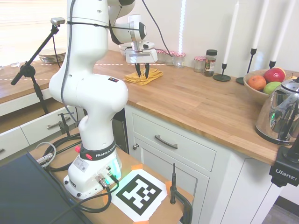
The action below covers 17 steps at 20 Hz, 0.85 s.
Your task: Wipe the counter
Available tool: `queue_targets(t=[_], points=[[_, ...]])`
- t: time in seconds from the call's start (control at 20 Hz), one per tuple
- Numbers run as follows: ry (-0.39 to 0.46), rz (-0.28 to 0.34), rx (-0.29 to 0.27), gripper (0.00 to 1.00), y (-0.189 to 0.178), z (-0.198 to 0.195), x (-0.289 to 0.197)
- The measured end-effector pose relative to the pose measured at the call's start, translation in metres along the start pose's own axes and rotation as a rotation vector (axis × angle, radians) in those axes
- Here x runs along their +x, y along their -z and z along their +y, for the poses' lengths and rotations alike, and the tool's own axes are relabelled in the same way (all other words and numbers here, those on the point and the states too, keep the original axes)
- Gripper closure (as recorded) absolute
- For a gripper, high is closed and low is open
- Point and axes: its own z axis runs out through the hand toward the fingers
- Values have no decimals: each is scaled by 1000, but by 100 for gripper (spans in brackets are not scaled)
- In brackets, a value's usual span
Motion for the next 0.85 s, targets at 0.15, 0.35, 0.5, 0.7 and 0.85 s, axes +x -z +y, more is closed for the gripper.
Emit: queue_targets(t=[0.15,0.35,0.5,0.7,0.85], points=[[0,2,3,0,2,0,0],[6,5,13,0,8,-2,-4],[9,14,27,0,19,-3,-6],[10,24,43,0,32,-1,-9],[6,23,46,0,36,0,-9]])
